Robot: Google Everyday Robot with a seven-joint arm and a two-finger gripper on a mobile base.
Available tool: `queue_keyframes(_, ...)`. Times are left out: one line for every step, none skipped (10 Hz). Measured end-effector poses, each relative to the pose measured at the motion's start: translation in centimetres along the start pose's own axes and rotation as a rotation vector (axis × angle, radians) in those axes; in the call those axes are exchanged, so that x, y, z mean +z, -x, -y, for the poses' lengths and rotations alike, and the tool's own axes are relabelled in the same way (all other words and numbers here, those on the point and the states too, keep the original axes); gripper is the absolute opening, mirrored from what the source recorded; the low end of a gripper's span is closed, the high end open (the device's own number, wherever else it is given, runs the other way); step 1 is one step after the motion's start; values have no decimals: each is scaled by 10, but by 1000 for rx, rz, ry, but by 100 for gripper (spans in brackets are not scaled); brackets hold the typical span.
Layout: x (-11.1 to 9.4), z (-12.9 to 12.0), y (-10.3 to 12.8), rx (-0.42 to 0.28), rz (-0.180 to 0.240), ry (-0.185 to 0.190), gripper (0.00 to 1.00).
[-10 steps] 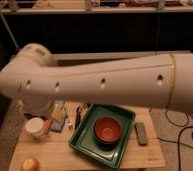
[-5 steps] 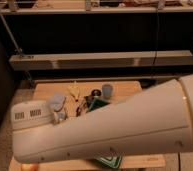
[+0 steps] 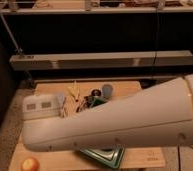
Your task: Place pepper in paper cup
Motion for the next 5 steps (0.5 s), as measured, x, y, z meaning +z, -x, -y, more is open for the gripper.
queue_keyframes(11,-1,-17,3,13,-4,80)
queue_keyframes(26,0,-40,-7,26,-4,80)
queue_keyframes(36,2,-52,-19,33,4,80)
queue_keyframes(47,5,-61,-33,43,12,80)
queue_keyframes(57,5,-67,-37,58,14,80)
